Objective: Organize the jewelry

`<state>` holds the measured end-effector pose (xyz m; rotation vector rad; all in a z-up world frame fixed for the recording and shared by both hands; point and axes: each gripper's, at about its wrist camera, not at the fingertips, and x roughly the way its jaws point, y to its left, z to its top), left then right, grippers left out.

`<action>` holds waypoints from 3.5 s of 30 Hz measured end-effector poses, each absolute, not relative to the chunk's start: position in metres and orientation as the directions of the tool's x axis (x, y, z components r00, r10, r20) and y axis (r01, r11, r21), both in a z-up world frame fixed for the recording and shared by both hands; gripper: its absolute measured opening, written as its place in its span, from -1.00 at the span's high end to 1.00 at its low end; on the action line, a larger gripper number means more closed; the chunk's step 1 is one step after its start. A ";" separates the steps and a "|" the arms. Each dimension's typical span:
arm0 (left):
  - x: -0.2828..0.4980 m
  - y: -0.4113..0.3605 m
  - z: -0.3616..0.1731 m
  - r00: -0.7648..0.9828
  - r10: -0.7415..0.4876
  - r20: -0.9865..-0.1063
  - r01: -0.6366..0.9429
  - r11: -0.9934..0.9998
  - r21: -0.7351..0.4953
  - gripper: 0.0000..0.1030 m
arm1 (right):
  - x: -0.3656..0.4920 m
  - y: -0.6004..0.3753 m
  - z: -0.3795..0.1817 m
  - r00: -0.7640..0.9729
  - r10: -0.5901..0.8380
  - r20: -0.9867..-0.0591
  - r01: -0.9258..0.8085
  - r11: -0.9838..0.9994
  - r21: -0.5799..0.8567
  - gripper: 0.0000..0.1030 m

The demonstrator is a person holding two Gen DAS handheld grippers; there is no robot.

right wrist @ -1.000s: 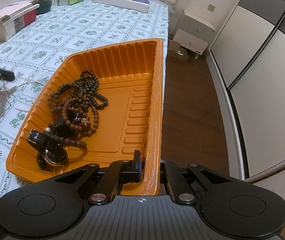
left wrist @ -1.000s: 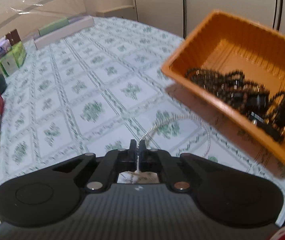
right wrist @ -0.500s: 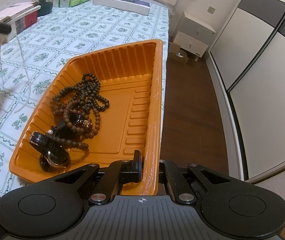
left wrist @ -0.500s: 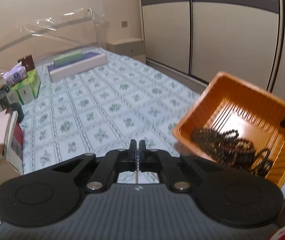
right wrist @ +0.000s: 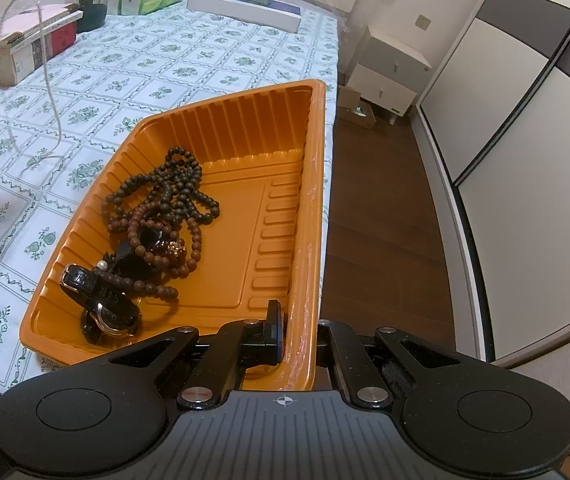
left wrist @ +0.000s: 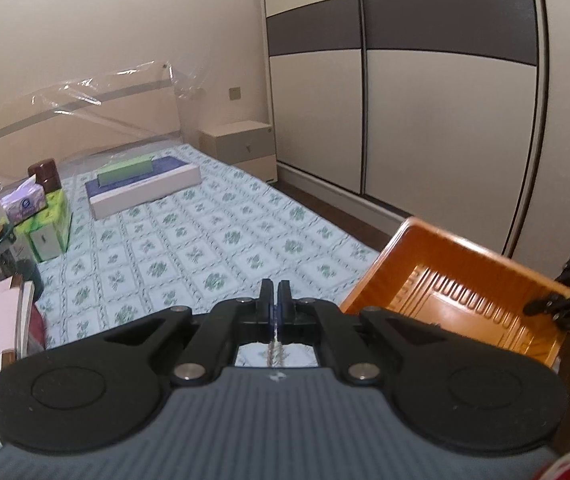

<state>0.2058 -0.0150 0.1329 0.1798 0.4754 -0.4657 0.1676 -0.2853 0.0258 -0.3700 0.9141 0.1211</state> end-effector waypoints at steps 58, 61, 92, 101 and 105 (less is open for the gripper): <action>0.220 -0.004 -0.042 0.646 -0.248 -0.722 0.357 0.934 0.000 0.99 | 0.171 -0.290 0.019 0.596 -0.054 -0.801 -0.254 0.934 -0.252 0.93; 0.219 -0.001 -0.026 0.661 -0.262 -0.703 0.362 0.932 -0.008 0.99 | 0.170 -0.290 0.019 0.597 -0.054 -0.800 -0.254 0.934 -0.252 0.93; 0.216 -0.035 0.080 0.707 -0.402 -0.582 0.488 0.873 -0.009 0.94 | 0.166 -0.290 0.025 0.608 -0.046 -0.793 -0.253 0.935 -0.248 0.93; 0.206 -0.043 -0.018 0.614 -0.366 -0.699 0.501 0.865 -0.013 0.79 | 0.167 -0.290 0.024 0.604 -0.048 -0.796 -0.254 0.935 -0.249 0.93; 0.202 -0.058 -0.041 0.601 -0.374 -0.706 0.510 0.860 -0.022 0.71 | 0.168 -0.291 0.022 0.601 -0.048 -0.798 -0.253 0.936 -0.247 0.93</action>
